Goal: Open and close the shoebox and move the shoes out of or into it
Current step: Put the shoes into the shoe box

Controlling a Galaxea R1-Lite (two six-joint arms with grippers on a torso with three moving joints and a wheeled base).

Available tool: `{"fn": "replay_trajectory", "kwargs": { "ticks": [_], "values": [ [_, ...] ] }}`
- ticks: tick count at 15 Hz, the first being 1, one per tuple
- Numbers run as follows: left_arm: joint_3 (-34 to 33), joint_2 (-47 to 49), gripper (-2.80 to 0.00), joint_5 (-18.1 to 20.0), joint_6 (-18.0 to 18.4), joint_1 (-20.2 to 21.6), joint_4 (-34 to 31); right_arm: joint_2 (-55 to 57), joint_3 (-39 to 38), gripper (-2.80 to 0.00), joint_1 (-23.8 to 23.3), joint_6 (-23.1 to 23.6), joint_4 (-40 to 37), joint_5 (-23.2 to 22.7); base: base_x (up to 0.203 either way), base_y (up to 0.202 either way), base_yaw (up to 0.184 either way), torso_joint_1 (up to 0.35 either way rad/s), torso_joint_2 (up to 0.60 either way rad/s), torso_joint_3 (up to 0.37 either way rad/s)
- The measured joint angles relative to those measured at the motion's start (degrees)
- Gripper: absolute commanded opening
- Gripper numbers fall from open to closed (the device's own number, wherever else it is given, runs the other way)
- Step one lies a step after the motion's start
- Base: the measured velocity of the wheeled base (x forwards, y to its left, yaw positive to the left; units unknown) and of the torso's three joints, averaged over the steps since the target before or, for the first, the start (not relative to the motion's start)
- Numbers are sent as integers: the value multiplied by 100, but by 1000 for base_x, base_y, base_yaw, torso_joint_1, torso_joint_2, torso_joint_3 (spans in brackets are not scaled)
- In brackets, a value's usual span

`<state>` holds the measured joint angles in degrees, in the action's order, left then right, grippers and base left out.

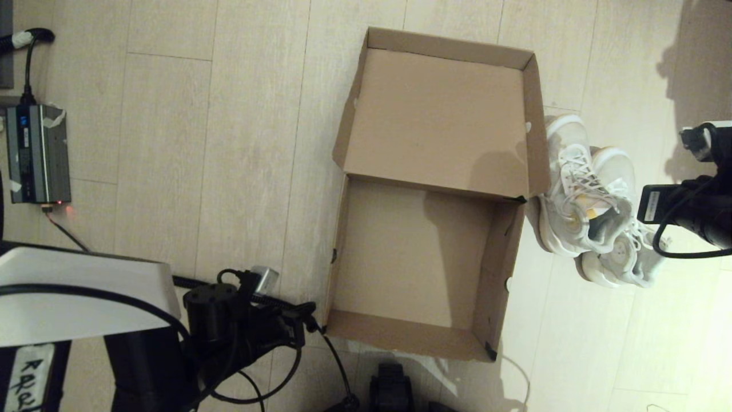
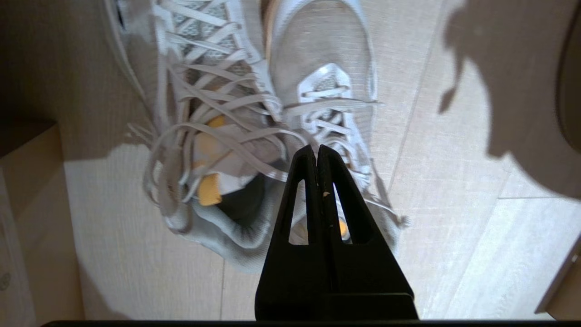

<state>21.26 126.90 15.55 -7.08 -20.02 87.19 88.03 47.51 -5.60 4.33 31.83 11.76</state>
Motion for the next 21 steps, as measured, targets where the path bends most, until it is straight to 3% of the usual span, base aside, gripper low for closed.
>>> {"fn": "replay_trajectory", "kwargs": {
  "ticks": [1,2,7,10,13,17,21],
  "values": [
    [-181,-104,-280,5,-5,97,0,-124,-137,-280,-49,-28,-2,-5,0,0,0,0,0,0],
    [-334,-230,-280,7,-7,220,0,-269,-310,0,-88,-74,-13,0,0,0,0,0,0,0],
    [-843,-1187,-280,-9,-119,1091,-1,-1182,-1542,0,-343,-632,-208,-20,0,0,0,0,0,0],
    [-986,-1969,-280,-9,-528,1399,-1,-1082,-1851,0,-642,-932,-147,-217,0,0,0,0,0,0],
    [-1067,-2658,-280,-14,-850,1491,-4,-348,-1329,0,-723,-1583,254,-256,0,0,0,0,0,0],
    [-1063,-2969,-280,-9,-896,1504,-6,665,-537,0,-708,-2444,287,-137,0,0,0,0,0,0],
    [-1008,-2993,-280,-9,-907,1479,-4,1130,-350,0,-648,-2775,309,-171,0,0,0,0,0,0]
  ]
}}
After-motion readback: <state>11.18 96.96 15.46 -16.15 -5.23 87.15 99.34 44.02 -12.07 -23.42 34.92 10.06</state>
